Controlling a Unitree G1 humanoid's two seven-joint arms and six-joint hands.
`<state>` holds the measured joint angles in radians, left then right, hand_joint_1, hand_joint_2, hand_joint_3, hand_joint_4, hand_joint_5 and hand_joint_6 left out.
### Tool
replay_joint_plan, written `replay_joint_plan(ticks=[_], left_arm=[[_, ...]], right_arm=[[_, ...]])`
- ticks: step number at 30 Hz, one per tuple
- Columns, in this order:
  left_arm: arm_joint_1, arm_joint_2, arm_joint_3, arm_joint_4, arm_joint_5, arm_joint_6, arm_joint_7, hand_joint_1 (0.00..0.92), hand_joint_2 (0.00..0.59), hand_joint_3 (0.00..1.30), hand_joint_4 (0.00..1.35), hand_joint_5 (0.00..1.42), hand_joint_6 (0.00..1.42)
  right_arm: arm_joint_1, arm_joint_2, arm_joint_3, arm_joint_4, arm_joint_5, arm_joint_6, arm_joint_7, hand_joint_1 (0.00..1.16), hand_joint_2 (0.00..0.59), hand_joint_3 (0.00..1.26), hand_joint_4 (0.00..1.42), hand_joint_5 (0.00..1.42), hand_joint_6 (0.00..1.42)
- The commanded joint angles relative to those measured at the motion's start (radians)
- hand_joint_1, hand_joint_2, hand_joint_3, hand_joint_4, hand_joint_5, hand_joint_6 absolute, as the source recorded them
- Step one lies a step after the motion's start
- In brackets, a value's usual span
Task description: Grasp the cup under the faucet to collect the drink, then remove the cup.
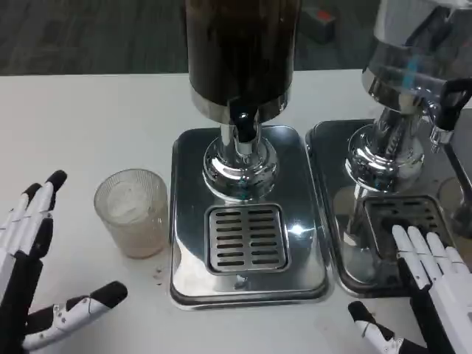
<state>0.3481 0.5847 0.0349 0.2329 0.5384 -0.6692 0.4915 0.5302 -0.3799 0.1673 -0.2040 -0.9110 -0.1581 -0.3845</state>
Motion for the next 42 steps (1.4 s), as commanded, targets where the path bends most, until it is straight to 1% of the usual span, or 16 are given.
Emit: replay_joint_plan(ticks=[1,5,13,21,27,30,37,39,41,42], left_arm=[[-0.053,-0.007,0.01,0.042,-0.049,-0.001,-0.066,0.0,0.0,0.0,0.0,0.0,0.06],[-0.105,-0.013,0.009,0.096,-0.12,-0.002,-0.148,0.0,0.0,0.0,0.0,0.0,0.08],[-0.186,-0.018,0.009,0.176,-0.207,0.016,-0.284,0.0,0.0,0.0,0.0,0.0,0.09],[-0.264,-0.022,0.005,0.246,-0.249,0.027,-0.377,0.0,0.0,0.0,0.0,0.07,0.11],[-0.318,-0.019,-0.008,0.3,-0.265,0.038,-0.445,0.0,0.0,0.0,0.0,0.08,0.12],[-0.339,-0.013,-0.016,0.322,-0.253,0.042,-0.466,0.0,0.0,0.0,0.0,0.08,0.12],[-0.386,-0.008,-0.038,0.373,-0.225,0.037,-0.478,0.001,0.0,0.0,0.0,0.08,0.11],[-0.396,-0.008,-0.045,0.382,-0.215,0.036,-0.474,0.027,0.0,0.0,0.0,0.08,0.11],[-0.406,-0.009,-0.052,0.392,-0.202,0.036,-0.467,0.034,0.0,0.0,0.0,0.08,0.11],[-0.411,-0.009,-0.055,0.397,-0.195,0.036,-0.463,0.054,0.0,0.0,0.0,0.08,0.11]], right_arm=[[-0.005,0.007,0.002,-0.014,0.015,0.008,0.02,0.3,0.34,0.0,0.0,0.0,0.04],[-0.009,0.014,-0.001,-0.018,0.024,0.013,0.036,0.3,0.342,0.02,0.0,0.0,0.06],[-0.008,0.024,0.002,-0.026,0.035,0.018,0.048,0.3,0.342,0.05,0.0,0.0,0.06],[-0.01,0.03,0.003,-0.03,0.05,0.023,0.063,0.3,0.342,0.07,0.0,0.0,0.07],[-0.012,0.034,0.002,-0.028,0.063,0.021,0.072,0.31,0.337,0.08,0.0,0.0,0.09],[-0.013,0.036,0.001,-0.028,0.072,0.02,0.077,0.32,0.335,0.08,0.0,0.0,0.11],[-0.016,0.034,-0.004,-0.028,0.09,0.02,0.088,0.32,0.335,0.09,0.0,0.0,0.12],[-0.016,0.034,-0.006,-0.029,0.093,0.021,0.091,0.33,0.338,0.09,0.0,0.0,0.12],[-0.017,0.034,-0.008,-0.03,0.097,0.023,0.094,0.33,0.341,0.09,0.0,0.0,0.12],[-0.017,0.034,-0.009,-0.031,0.099,0.023,0.095,0.33,0.342,0.09,0.0,0.0,0.12]])
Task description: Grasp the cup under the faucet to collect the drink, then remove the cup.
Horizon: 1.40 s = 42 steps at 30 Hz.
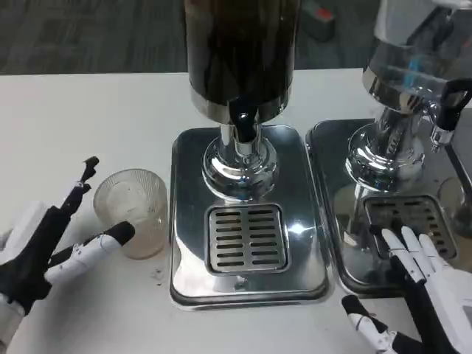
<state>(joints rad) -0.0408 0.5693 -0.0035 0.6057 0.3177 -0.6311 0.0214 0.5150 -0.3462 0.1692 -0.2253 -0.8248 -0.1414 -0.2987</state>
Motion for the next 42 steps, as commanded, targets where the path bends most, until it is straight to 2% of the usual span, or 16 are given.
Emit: replay_joint_plan(ticks=[1,19,28,42], left_arm=[[-0.027,0.006,-0.02,0.03,0.032,-0.001,0.011,0.071,0.0,0.0,0.0,0.08,0.12],[-0.125,0.001,-0.062,0.149,0.096,0.032,0.067,0.138,0.0,0.0,0.0,0.16,0.18],[-0.14,-0.002,-0.082,0.179,0.11,0.028,0.112,0.144,0.002,0.0,0.08,0.27,0.28],[-0.179,-0.016,-0.141,0.203,0.149,0.066,0.164,0.195,0.017,0.0,0.13,0.32,0.36]], right_arm=[[-0.002,0.001,-0.011,-0.01,0.014,0.007,0.011,0.33,0.344,0.09,0.0,0.0,0.12],[0.009,0.016,-0.011,-0.016,0.022,0.009,0.013,0.38,0.344,0.11,0.0,0.0,0.14],[0.015,0.028,-0.007,-0.018,0.016,0.01,0.011,0.4,0.337,0.12,0.0,0.0,0.16],[0.029,0.037,-0.016,-0.033,0.024,0.015,0.012,0.42,0.343,0.13,0.0,0.0,0.16]])
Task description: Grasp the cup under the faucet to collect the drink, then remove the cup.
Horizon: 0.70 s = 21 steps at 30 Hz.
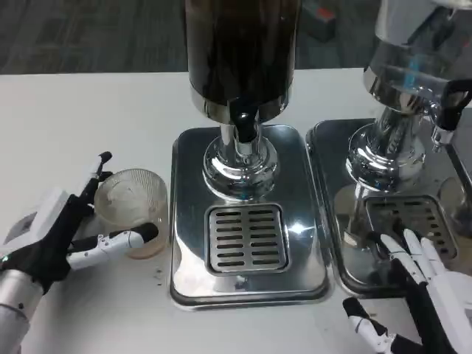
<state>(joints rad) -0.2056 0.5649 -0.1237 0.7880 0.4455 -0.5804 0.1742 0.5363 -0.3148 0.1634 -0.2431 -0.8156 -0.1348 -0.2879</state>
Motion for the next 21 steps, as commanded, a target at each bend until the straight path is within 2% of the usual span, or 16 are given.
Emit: replay_joint_plan(ticks=[1,8,10,12,15,21], left_arm=[[-0.017,-0.013,-0.025,0.024,0.023,0.016,0.018,0.195,0.017,0.0,0.15,0.34,0.38],[-0.031,-0.026,-0.044,0.049,0.03,0.009,0.059,0.233,0.029,0.04,0.25,0.43,0.48],[-0.036,-0.03,-0.048,0.06,0.029,0.003,0.067,0.237,0.032,0.08,0.28,0.48,0.58],[-0.041,-0.035,-0.051,0.077,0.028,-0.015,0.082,0.247,0.039,0.13,0.33,0.55,0.75],[-0.05,-0.04,-0.057,0.103,0.031,-0.047,0.108,0.264,0.05,0.23,0.41,0.65,0.93],[-0.064,-0.044,-0.06,0.143,0.024,-0.108,0.137,0.27,0.064,0.4,0.57,0.78,1.1]], right_arm=[[0.009,0.005,-0.011,-0.017,0.015,0.009,0.002,0.42,0.343,0.14,0.0,0.0,0.16],[0.011,0.001,-0.013,-0.021,0.02,0.013,0.004,0.42,0.343,0.14,0.0,0.0,0.17],[0.012,0.001,-0.014,-0.023,0.022,0.014,0.003,0.42,0.343,0.14,0.0,0.0,0.17],[0.014,0.002,-0.014,-0.023,0.023,0.016,0.002,0.42,0.344,0.14,0.0,0.0,0.18],[0.013,0.002,-0.015,-0.022,0.026,0.016,0.002,0.42,0.349,0.14,0.0,0.0,0.19],[0.01,0.004,-0.02,-0.018,0.029,0.016,-0.003,0.43,0.35,0.15,0.0,0.0,0.2]])
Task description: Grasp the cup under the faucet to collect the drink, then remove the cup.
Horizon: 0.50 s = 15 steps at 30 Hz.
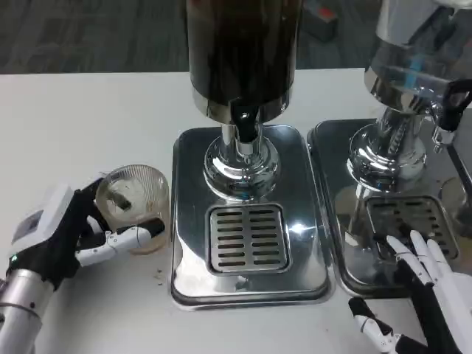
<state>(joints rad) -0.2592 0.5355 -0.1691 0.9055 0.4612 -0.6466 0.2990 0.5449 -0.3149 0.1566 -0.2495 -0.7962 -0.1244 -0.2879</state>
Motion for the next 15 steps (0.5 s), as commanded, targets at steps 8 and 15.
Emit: replay_joint_plan(ticks=[8,15], left_arm=[[-0.017,-0.019,-0.009,0.061,0.014,-0.094,0.067,0.311,0.083,0.5,0.68,0.89,1.24],[-0.016,-0.026,-0.006,0.073,0.034,-0.128,0.154,0.34,0.088,0.55,0.76,0.97,1.3]], right_arm=[[-0.002,0.009,-0.012,-0.004,0.013,0.002,-0.006,0.43,0.351,0.15,0.0,0.0,0.21],[-0.007,0.009,-0.013,0.002,0.015,0.001,-0.007,0.43,0.357,0.15,0.0,0.0,0.22]])
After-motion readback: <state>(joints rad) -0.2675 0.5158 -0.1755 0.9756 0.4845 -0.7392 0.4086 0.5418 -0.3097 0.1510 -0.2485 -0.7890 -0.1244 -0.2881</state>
